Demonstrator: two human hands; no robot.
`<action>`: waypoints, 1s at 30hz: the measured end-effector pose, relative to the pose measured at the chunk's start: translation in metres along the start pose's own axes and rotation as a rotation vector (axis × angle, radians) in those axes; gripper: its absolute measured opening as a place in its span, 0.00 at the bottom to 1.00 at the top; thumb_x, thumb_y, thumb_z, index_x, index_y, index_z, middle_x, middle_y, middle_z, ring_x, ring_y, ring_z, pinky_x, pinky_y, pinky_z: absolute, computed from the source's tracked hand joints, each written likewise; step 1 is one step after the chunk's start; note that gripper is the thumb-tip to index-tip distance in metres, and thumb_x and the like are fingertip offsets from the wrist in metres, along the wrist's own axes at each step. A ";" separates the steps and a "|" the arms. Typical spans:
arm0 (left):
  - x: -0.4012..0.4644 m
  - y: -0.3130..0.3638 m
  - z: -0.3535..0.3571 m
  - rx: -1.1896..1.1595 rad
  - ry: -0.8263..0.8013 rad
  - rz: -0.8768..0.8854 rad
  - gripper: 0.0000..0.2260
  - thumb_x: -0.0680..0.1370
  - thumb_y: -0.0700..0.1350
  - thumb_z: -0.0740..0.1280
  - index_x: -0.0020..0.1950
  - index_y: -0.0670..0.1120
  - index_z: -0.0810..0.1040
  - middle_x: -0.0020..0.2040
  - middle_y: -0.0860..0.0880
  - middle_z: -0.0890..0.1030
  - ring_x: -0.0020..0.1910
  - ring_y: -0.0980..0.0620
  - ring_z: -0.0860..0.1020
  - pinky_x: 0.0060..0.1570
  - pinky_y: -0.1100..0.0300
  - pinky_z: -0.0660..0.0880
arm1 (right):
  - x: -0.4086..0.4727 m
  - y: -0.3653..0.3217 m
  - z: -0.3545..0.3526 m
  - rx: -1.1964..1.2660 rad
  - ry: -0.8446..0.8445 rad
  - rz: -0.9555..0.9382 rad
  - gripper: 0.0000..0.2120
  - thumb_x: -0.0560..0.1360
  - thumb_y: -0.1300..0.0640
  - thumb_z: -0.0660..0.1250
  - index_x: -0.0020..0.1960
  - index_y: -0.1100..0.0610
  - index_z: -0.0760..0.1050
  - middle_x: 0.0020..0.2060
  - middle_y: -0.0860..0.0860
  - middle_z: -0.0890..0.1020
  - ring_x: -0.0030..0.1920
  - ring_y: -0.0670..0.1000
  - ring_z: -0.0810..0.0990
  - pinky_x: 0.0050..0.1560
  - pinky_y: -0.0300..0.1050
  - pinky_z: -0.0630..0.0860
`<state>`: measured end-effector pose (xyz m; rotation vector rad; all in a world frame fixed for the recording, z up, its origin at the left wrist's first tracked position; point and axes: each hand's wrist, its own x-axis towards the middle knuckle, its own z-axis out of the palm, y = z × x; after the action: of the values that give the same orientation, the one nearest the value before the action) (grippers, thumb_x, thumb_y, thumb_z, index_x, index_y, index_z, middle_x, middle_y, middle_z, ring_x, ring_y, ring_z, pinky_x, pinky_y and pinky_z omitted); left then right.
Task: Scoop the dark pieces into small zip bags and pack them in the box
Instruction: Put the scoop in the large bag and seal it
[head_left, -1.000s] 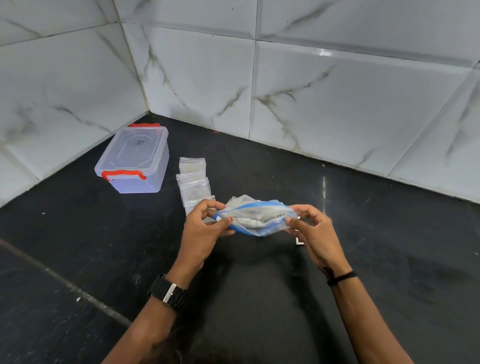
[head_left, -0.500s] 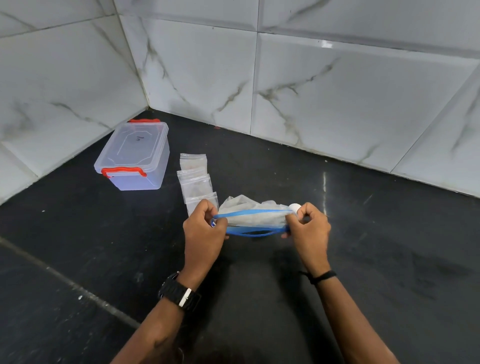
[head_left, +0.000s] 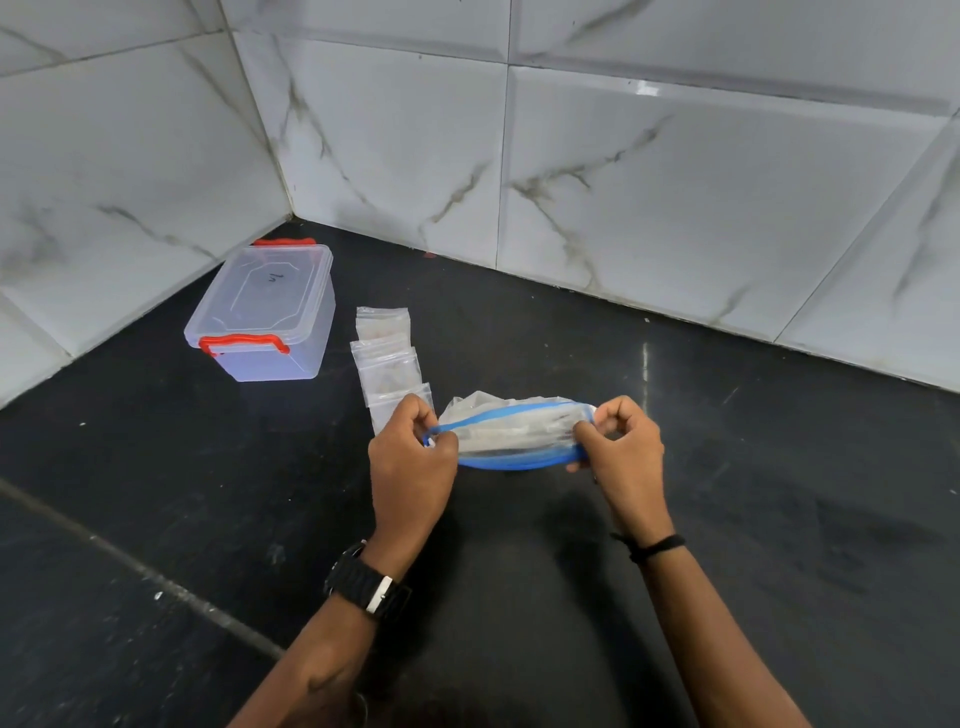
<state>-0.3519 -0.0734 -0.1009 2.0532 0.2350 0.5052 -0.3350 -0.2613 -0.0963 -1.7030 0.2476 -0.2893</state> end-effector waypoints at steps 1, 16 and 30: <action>-0.001 0.001 0.002 0.050 0.027 0.062 0.10 0.73 0.36 0.70 0.40 0.45 0.70 0.40 0.49 0.76 0.40 0.51 0.79 0.35 0.57 0.80 | -0.001 0.001 0.004 -0.064 0.060 -0.036 0.09 0.70 0.69 0.67 0.36 0.59 0.69 0.29 0.52 0.71 0.25 0.43 0.74 0.24 0.36 0.74; -0.015 -0.013 0.006 0.209 -0.219 0.126 0.18 0.72 0.32 0.62 0.31 0.51 0.59 0.33 0.48 0.73 0.32 0.47 0.78 0.29 0.44 0.75 | 0.019 0.023 0.004 -0.246 0.125 -0.051 0.07 0.73 0.63 0.67 0.41 0.52 0.74 0.31 0.57 0.75 0.31 0.50 0.73 0.34 0.45 0.74; -0.020 0.009 0.000 0.271 -0.833 0.061 0.09 0.76 0.45 0.67 0.54 0.54 0.74 0.53 0.56 0.73 0.49 0.58 0.76 0.50 0.65 0.73 | 0.039 0.033 -0.001 -0.186 -0.031 0.041 0.16 0.71 0.70 0.58 0.44 0.52 0.78 0.40 0.49 0.82 0.37 0.40 0.80 0.43 0.42 0.78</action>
<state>-0.3704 -0.0853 -0.0989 2.3539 -0.2734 -0.3877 -0.2984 -0.2794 -0.1264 -1.8822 0.2938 -0.2146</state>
